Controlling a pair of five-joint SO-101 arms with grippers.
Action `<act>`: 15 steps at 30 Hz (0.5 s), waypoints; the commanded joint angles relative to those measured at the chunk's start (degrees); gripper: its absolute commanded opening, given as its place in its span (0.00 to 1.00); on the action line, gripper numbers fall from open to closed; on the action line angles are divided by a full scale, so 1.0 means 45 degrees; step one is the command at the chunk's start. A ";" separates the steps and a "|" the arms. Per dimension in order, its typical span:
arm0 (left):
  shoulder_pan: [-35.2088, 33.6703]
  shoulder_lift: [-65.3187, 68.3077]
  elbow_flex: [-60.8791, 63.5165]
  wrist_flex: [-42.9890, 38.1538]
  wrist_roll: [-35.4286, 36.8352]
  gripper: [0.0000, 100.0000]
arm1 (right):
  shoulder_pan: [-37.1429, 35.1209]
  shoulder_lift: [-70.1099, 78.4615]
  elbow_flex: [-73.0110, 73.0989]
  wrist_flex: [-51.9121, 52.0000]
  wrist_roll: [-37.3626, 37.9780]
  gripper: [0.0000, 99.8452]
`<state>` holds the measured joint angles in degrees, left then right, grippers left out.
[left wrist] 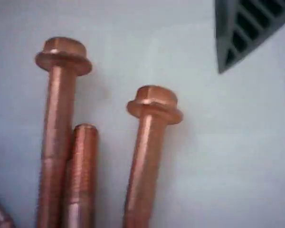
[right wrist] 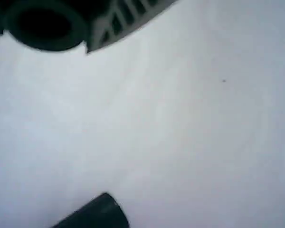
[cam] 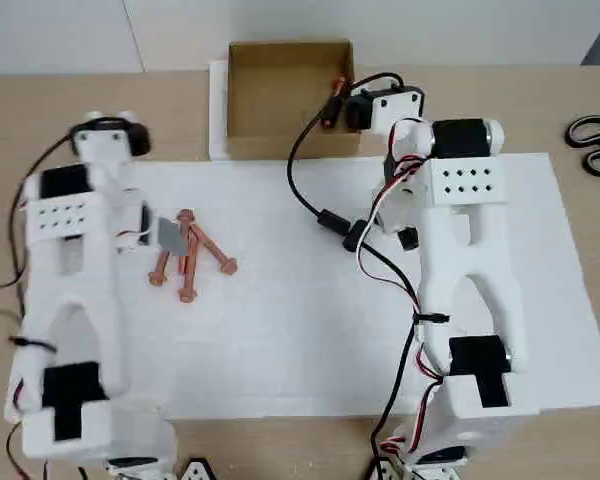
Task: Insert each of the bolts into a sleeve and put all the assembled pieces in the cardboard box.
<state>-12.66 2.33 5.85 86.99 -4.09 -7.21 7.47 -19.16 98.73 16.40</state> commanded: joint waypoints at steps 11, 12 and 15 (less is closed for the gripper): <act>0.0801 0.2989 -0.2061 -0.1270 0.0527 0.24 | 0.0049 -0.0791 -0.0059 0.0205 -0.0371 0.00; 0.0801 0.3223 -0.2198 -0.1289 0.0527 0.24 | 0.0049 -0.0791 -0.0059 0.0186 -0.0371 0.00; 0.0801 0.3849 -0.2354 -0.1739 0.0723 0.24 | 0.0049 -0.0791 -0.0059 0.0186 -0.0391 0.00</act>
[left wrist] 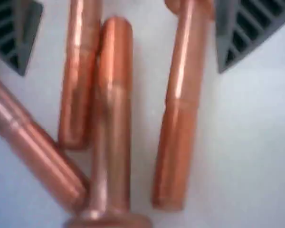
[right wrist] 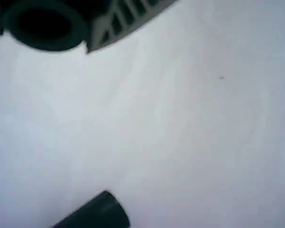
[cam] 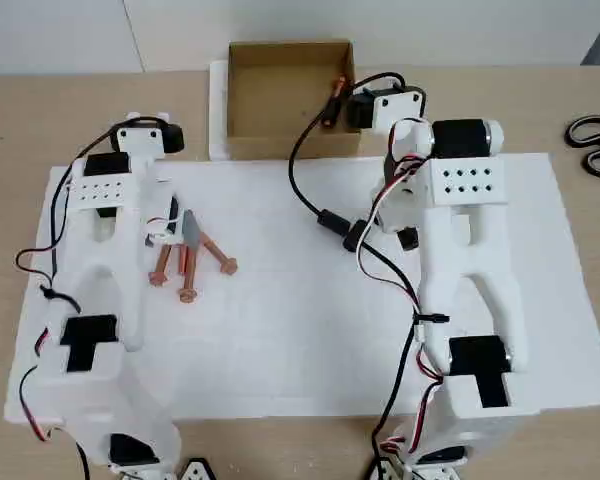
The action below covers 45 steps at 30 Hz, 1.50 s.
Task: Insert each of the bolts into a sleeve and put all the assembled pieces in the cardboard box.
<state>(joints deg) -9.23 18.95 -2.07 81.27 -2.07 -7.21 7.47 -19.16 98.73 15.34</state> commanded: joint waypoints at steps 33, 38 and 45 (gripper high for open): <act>0.0117 0.0449 -0.1084 -0.0821 0.0801 0.11 | -0.0029 -0.0772 0.0664 0.0088 -0.0156 0.00; 0.0117 0.0449 -0.1514 -0.0488 0.0801 0.11 | -0.0029 -0.0772 0.0664 0.0088 -0.0156 0.00; 0.0137 0.0606 -0.1338 -0.1094 0.0801 0.11 | -0.0029 -0.0772 0.0664 0.0088 -0.0156 0.00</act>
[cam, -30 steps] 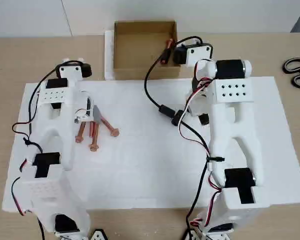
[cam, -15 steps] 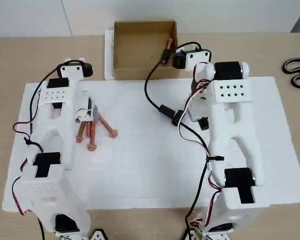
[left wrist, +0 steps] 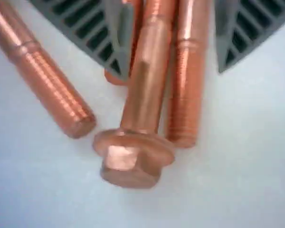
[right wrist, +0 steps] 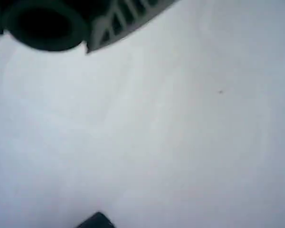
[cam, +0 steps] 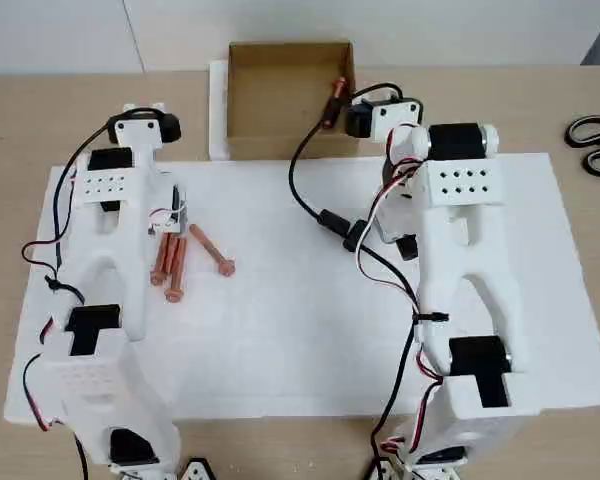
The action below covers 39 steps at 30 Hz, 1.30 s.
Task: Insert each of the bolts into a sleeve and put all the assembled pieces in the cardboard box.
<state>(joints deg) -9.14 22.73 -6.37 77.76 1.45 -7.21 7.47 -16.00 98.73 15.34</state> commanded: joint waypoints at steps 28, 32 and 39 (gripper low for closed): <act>0.0156 0.1543 -0.0752 -0.1328 0.0020 0.11 | -0.0029 -0.0772 -0.0020 0.0088 -0.0117 0.00; 0.0176 0.1543 -0.0830 -0.1348 0.0020 0.09 | -0.0029 -0.0772 -0.0020 0.0088 -0.0117 0.00; 0.0176 0.1543 -0.0889 -0.1309 0.0020 0.01 | -0.0029 -0.0772 -0.0020 0.0088 -0.0117 0.00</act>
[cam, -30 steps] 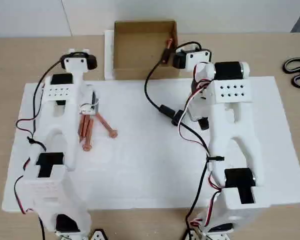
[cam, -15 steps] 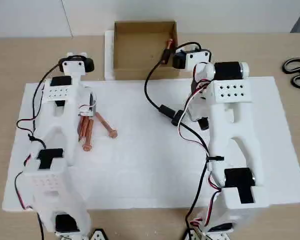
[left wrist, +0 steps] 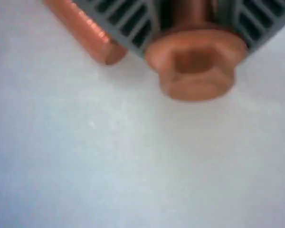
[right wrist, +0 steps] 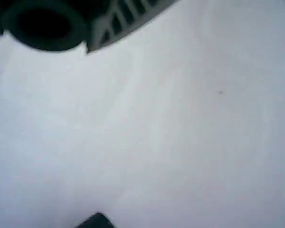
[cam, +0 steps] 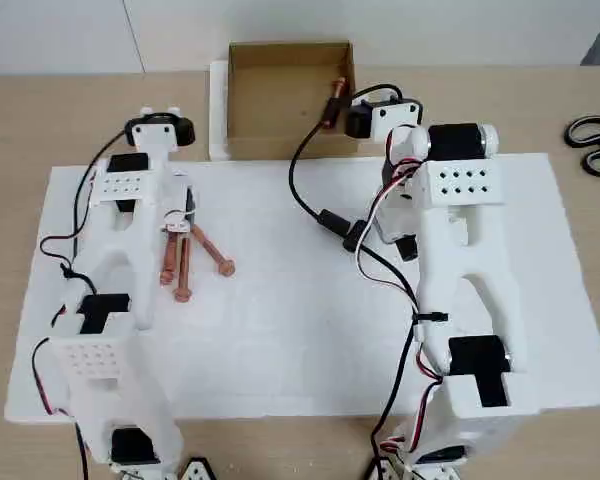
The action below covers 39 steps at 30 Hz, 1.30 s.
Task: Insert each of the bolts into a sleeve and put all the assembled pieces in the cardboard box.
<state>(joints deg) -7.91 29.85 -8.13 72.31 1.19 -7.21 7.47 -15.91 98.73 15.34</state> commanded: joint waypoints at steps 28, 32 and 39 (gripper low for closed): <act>-0.0098 0.0078 -0.2901 0.2462 0.0000 0.01 | -0.0029 -0.0772 -0.0039 0.0088 -0.0156 0.00; -0.0117 0.0098 -0.2901 0.2481 0.0000 0.07 | -0.0029 -0.0772 -0.0039 0.0088 -0.0156 0.00; -0.0117 0.0078 -0.2901 0.2520 0.0000 0.09 | -0.0029 -0.0772 -0.0039 0.0088 -0.0156 0.00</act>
<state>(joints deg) -8.53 30.90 -18.33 83.30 1.19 -7.21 7.47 -15.91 98.73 15.34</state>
